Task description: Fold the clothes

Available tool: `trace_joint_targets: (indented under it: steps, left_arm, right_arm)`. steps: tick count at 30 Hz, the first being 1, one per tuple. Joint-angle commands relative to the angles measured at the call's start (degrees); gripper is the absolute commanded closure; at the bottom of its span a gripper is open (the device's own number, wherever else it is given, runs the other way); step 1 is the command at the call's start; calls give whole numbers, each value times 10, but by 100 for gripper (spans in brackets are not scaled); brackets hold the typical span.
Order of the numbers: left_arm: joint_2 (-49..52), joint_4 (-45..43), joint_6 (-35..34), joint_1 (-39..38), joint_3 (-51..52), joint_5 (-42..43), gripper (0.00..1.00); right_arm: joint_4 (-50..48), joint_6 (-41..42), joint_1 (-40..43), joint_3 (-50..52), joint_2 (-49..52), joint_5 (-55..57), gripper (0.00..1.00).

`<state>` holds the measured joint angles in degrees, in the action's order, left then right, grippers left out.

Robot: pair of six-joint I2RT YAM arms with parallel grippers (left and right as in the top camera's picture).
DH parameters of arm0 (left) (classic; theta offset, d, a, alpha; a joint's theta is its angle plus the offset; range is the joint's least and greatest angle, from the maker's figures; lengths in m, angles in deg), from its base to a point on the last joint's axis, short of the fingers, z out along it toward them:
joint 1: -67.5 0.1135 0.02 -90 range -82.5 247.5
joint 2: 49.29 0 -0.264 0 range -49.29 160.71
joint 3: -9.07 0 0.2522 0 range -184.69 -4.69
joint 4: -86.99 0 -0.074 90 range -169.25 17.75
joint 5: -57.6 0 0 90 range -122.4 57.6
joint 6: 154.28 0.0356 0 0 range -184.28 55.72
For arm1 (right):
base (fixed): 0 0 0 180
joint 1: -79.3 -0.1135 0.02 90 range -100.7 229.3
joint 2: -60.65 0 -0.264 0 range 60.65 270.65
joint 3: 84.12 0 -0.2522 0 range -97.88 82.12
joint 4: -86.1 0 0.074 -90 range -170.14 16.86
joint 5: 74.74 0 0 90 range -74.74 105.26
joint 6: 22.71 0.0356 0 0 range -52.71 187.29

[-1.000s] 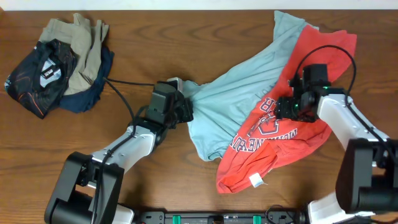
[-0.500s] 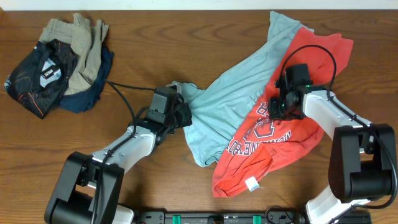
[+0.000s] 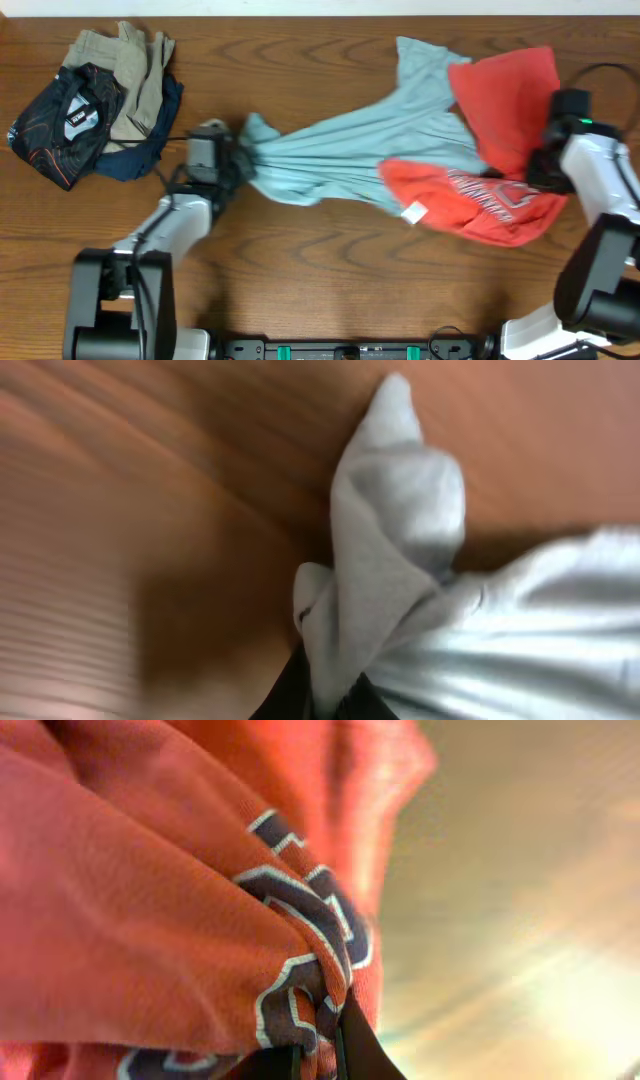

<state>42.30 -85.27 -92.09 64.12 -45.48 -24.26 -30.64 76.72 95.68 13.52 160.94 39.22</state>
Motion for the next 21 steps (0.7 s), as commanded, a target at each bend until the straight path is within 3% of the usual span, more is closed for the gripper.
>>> trace_joint_targets:
  steps: [1, 3, 5, 7, 8, 9, 11, 12, 14, 17, 21]
  left_arm:
    - [-11, -1, 12, 40, -42, -33, 94]
    - [-11, -4, 12, 54, -61, -33, 94]
    - [-11, -7, 17, 63, -81, -32, 94]
    - [-11, -4, 30, 65, -102, -30, 93]
    - [-11, 4, 33, 65, -113, -26, 83]
    - [-11, 15, 33, 64, -122, -14, 58]
    - [-11, 45, 33, 63, -134, 25, 24]
    - [-11, 64, 33, 63, -135, 50, 20]
    - [-11, 114, 19, 59, -135, 96, 2]
    - [-10, 217, -8, 44, -135, 144, 2]
    - [-10, 349, -19, 2, -134, 165, 2]
  right_arm:
    - [4, -16, 63, -8, -10, 101, 99]
    - [7, -16, 98, -11, -10, 132, 94]
    - [15, -13, 130, -23, -10, 136, 75]
    - [30, 7, 148, -42, -11, 115, 63]
    - [36, 8, 152, -54, -11, 85, 60]
    - [40, 8, 153, -64, -12, 51, 58]
    - [43, -8, 149, -80, -17, -42, 53]
    - [38, -36, 144, -84, -21, -115, 51]
    - [27, -83, 132, -85, -26, -244, 50]
    - [26, -148, 106, -83, -24, -416, 49]
    - [27, -168, 62, -73, -24, -497, 49]
